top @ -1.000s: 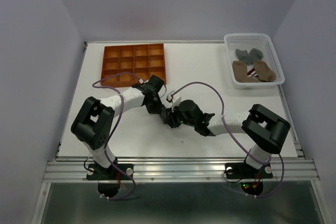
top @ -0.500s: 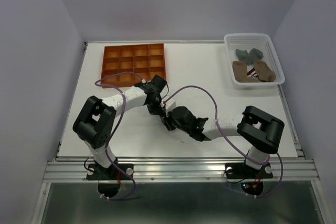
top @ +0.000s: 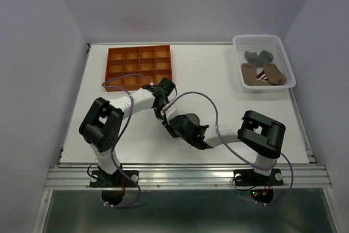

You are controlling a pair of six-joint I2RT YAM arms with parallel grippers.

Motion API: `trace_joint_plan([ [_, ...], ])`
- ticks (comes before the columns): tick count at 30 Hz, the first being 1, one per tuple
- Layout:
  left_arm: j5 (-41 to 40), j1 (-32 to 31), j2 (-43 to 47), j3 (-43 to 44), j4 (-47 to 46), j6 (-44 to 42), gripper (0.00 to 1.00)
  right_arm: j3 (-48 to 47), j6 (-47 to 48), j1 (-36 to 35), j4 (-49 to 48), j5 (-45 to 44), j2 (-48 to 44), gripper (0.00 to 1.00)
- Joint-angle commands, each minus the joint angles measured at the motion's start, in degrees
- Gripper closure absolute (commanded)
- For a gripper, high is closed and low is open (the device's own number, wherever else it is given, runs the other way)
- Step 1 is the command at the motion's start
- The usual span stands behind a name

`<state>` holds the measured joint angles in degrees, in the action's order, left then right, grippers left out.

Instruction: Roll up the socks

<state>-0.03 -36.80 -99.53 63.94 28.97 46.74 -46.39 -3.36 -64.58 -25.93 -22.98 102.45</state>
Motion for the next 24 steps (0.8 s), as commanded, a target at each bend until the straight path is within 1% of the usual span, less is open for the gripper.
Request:
trace_joint_plan([
  [1,-0.2,-0.7,0.2,2.4,1.9,-0.9,1.00,-2.6,1.8,-1.0,0.9,-4.4,1.4,0.58],
  [2,1.6,-0.8,0.1,2.4,1.8,-0.9,1.00,-2.9,1.9,-1.5,1.3,-4.9,1.9,0.60],
  [5,1.8,-0.8,0.2,2.2,1.8,-0.9,1.00,-3.8,2.0,-2.0,2.1,-6.7,2.6,0.64],
  [7,1.8,-0.7,0.8,2.2,1.7,-0.7,1.00,-4.0,1.6,-2.0,2.4,-7.9,2.8,0.75],
  [8,1.6,-0.7,1.2,2.2,1.7,-0.6,0.91,-3.8,1.2,-2.0,2.6,-8.8,2.8,0.82],
  [9,1.3,-0.6,1.4,2.1,1.6,-0.4,0.82,-3.6,0.7,-2.0,2.6,-9.0,2.6,0.86],
  [10,1.1,-0.6,2.0,2.0,1.6,-0.3,0.75,-3.3,-0.1,-2.0,2.6,-9.4,2.4,0.92],
  [11,1.1,-0.3,2.2,2.0,1.2,-0.3,0.71,-2.5,-1.6,-2.0,2.6,-9.8,1.7,0.95],
  [15,1.8,1.9,3.6,2.0,-0.6,-0.4,0.63,-0.5,-5.0,-2.0,2.2,-9.4,0.6,0.99],
  [19,2.7,4.6,4.8,2.6,-2.5,-1.0,0.61,0.6,-8.7,-1.5,0.4,-7.0,-0.1,0.99],
  [22,3.3,6.2,5.5,2.2,-3.7,-1.4,0.61,2.7,-12.1,1.1,-2.4,-2.3,-1.3,0.99],
  [23,3.5,7.2,5.7,1.7,-4.1,-1.4,0.61,3.2,-13.3,2.1,-4.5,2.2,-2.0,0.99],
  [24,4.1,7.7,6.6,0.5,-5.2,-1.4,0.61,3.6,-14.0,3.8,-5.3,4.2,-2.2,0.99],
])
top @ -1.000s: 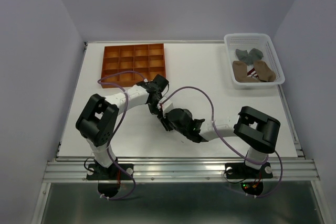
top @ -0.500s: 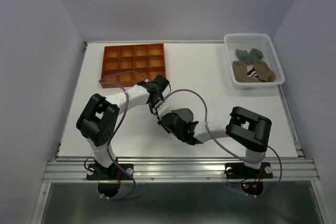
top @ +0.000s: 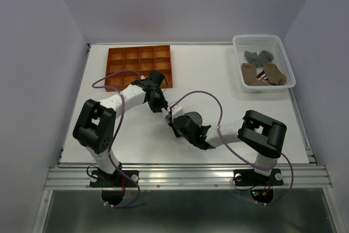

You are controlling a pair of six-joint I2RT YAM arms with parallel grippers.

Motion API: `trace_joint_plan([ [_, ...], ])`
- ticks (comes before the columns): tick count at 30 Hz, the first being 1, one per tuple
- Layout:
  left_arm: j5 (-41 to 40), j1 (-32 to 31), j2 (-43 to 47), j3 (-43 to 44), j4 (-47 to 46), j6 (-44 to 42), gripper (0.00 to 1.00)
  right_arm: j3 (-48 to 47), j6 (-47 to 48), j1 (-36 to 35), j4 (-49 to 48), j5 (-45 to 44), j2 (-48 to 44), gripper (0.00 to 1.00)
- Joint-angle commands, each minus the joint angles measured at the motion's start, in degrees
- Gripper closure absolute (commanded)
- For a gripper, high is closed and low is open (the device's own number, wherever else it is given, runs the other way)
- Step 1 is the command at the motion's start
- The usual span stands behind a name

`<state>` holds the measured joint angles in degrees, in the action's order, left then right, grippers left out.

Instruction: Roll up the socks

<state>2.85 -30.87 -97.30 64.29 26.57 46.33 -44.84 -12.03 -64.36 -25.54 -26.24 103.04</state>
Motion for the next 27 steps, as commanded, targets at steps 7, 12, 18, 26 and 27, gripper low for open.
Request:
trace_joint_plan([
  [7,0.9,8.2,9.4,-4.4,-4.4,-1.1,0.61,-0.2,2.3,8.1,-10.3,22.5,0.0,0.99],
  [12,0.1,10.7,12.3,-5.8,-4.0,-0.4,0.61,-2.4,12.0,8.6,-12.2,37.3,2.2,0.99],
  [18,-0.8,12.3,14.2,-7.0,-3.4,0.5,0.61,-1.2,18.4,8.6,-12.7,51.0,0.8,0.99],
  [26,1.4,12.3,12.5,-6.6,-3.3,-0.5,0.62,1.7,1.3,14.7,-11.9,60.0,-0.5,0.99],
  [27,1.5,12.3,12.5,-6.8,-3.2,-0.6,0.62,1.8,0.8,15.2,-12.1,60.9,0.1,0.99],
])
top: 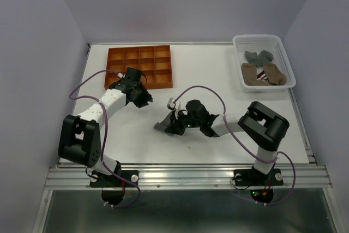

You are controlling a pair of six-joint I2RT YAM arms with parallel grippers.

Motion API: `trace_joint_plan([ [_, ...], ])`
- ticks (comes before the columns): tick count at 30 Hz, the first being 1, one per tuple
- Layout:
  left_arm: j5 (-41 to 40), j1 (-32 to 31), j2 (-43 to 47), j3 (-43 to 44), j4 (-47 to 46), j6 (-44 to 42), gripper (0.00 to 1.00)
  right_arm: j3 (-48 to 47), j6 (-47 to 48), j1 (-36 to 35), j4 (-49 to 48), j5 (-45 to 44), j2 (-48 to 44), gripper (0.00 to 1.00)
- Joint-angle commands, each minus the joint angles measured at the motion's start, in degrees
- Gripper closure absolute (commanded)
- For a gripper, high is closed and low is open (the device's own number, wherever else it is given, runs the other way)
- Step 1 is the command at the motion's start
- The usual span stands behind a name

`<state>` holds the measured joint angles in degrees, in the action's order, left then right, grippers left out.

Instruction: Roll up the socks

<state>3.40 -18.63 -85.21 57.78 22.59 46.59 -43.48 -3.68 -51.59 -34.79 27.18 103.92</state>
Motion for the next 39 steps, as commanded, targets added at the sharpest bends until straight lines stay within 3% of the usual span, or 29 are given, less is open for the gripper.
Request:
trace_joint_plan([
  [1,1.0,0.1,0.4,-0.4,0.8,-0.9,0.62,0.3,-8.6,2.5,-3.0,7.7,-0.1,0.99],
  [11,3.5,-0.2,0.8,-0.7,3.7,-4.1,0.61,-1.5,-20.4,7.6,-6.0,17.9,5.9,0.99],
  [18,7.0,-3.1,3.1,-3.5,4.0,-8.8,0.59,-2.0,-24.3,9.3,-7.3,19.5,9.1,0.99],
  [29,10.0,-11.2,4.8,-12.5,-4.0,-5.7,0.56,-1.6,-26.5,11.1,-8.0,18.0,10.5,0.99],
  [39,4.9,-12.7,3.6,-13.7,-4.1,-4.7,0.55,-1.3,-27.1,11.1,-8.2,17.9,10.9,0.99],
])
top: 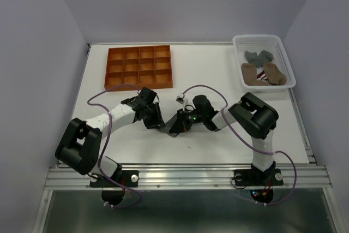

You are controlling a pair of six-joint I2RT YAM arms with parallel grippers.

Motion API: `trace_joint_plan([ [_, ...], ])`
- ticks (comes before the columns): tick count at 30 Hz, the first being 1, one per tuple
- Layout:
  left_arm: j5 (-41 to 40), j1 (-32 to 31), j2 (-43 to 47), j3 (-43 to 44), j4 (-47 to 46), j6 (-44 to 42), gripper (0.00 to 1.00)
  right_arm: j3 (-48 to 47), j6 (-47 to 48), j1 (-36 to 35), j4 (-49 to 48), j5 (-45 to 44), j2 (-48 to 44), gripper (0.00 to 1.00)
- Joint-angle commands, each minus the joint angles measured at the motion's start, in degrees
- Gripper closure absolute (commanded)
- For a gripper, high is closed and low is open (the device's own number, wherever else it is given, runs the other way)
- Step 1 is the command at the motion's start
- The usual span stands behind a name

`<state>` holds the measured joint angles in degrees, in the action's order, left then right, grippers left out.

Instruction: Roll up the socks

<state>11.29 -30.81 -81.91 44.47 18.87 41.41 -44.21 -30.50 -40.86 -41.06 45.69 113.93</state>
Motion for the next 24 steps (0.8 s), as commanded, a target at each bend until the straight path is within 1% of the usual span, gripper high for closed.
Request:
trace_joint_plan([
  [1,-3.3,-0.5,0.3,-0.3,-0.3,0.5,0.53,-0.6,-0.4,0.3,-2.0,-0.6,1.0,0.99],
  [3,-4.3,-0.5,0.5,-0.3,0.1,0.7,0.50,-0.8,-0.5,0.9,-2.0,-0.3,1.3,0.98],
  [8,-5.4,-0.5,1.1,-1.5,1.5,0.6,0.46,-1.1,-0.4,0.9,-2.0,-0.3,1.5,0.96],
  [10,-5.1,-0.5,1.1,-2.0,0.6,0.9,0.46,-1.2,-0.5,0.9,-2.0,-0.3,1.6,0.95],
  [14,-3.9,-0.7,0.0,-2.6,-1.9,1.5,0.47,-1.1,-0.4,0.9,-2.0,-0.3,1.6,0.94],
  [17,-4.5,-0.7,-1.2,-2.9,-3.8,2.4,0.52,-1.1,-0.3,0.9,-2.4,0.3,1.5,0.92],
  [18,-4.5,-0.7,-1.6,-2.6,-4.3,2.6,0.55,-1.1,-0.2,0.9,-2.5,0.5,1.5,0.91],
  [19,-4.4,-0.7,-2.2,-2.2,-5.3,2.7,0.61,-1.1,-0.2,0.9,-2.4,0.5,1.4,0.89],
  [20,-4.3,-0.7,-2.4,-1.9,-5.8,2.8,0.65,-1.1,-0.1,0.9,-2.4,0.6,1.4,0.88],
  [21,-4.3,-0.7,-2.6,-1.7,-6.2,3.0,0.75,-1.1,0.2,0.9,-2.4,0.6,1.2,0.87],
  [22,-4.2,-0.7,-2.8,-1.3,-6.9,3.0,0.81,-1.0,0.4,0.9,-2.4,0.5,0.7,0.85],
  [23,-3.8,-0.7,-2.9,-1.3,-7.6,3.1,0.95,-1.0,1.2,0.9,-1.8,0.4,0.2,0.82],
  [24,-3.8,-0.7,-2.9,-1.3,-7.6,3.1,1.00,-1.0,1.9,0.9,-1.0,0.4,-0.2,0.80],
])
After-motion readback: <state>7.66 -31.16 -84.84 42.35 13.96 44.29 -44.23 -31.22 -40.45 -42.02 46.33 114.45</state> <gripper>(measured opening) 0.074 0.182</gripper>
